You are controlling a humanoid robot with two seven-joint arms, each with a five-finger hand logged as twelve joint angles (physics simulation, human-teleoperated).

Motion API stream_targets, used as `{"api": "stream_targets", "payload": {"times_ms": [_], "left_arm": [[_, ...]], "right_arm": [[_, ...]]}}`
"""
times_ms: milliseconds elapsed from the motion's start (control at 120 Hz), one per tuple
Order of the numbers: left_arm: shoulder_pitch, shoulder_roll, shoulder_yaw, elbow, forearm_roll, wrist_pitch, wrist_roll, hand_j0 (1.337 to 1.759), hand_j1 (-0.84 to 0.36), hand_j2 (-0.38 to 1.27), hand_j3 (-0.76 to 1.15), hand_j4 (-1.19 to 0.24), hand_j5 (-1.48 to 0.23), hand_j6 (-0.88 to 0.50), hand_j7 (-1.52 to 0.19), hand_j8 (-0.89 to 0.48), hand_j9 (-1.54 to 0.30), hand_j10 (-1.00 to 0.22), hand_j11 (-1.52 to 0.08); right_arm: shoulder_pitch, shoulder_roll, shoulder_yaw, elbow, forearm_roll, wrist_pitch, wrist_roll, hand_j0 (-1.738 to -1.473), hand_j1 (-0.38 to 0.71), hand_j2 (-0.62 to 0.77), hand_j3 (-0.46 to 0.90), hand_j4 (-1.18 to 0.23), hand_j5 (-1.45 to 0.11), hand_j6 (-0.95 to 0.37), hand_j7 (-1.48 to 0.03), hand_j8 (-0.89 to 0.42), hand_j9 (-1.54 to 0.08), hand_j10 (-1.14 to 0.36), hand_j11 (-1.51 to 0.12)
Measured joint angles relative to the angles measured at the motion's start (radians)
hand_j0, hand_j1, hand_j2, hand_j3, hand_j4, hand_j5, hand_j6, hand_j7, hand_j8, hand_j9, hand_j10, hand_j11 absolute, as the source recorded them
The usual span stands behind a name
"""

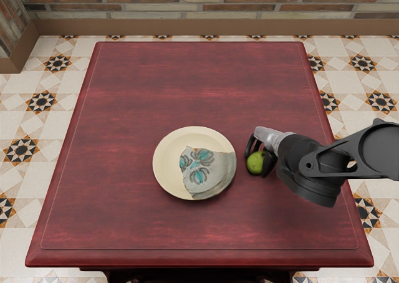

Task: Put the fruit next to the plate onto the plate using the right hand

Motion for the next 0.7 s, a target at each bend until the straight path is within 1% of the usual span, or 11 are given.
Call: {"api": "stream_targets", "payload": {"times_ms": [108, 433, 700], "left_arm": [[0.0, 0.0, 0.0, 0.0, 0.0, 0.0, 0.0, 1.658, 0.34, 0.0, 0.0, -0.01, -0.01, -0.01, -0.01, -0.01, -0.01, -0.01, -0.01], [0.0, 0.0, 0.0, 0.0, 0.0, 0.0, 0.0, 1.658, 0.34, 0.0, 0.0, -0.01, -0.01, -0.01, -0.01, -0.01, -0.01, -0.01, -0.01], [-0.001, 0.0, 0.0, 0.0, 0.0, 0.0, 0.0, 1.658, 0.34, 0.0, 0.0, -0.01, -0.01, -0.01, -0.01, -0.01, -0.01, -0.01, -0.01]], "right_arm": [[0.001, 0.0, 0.0, 0.0, -0.002, 0.0, 0.0, -1.654, 0.27, 0.22, 0.0, -0.66, -0.86, -0.42, -0.86, -0.45, -0.87, -0.66, -0.87], [0.003, -0.001, 0.0, 0.0, -0.004, 0.003, 0.001, -1.654, 0.26, 0.21, 0.0, -0.69, -0.96, -0.38, -0.93, -0.42, -0.95, -0.7, -0.95], [0.008, -0.004, 0.0, 0.003, -0.005, 0.004, 0.001, -1.656, 0.26, 0.2, 0.0, -0.7, -0.99, -0.37, -0.94, -0.41, -0.99, -0.7, -0.99]]}}
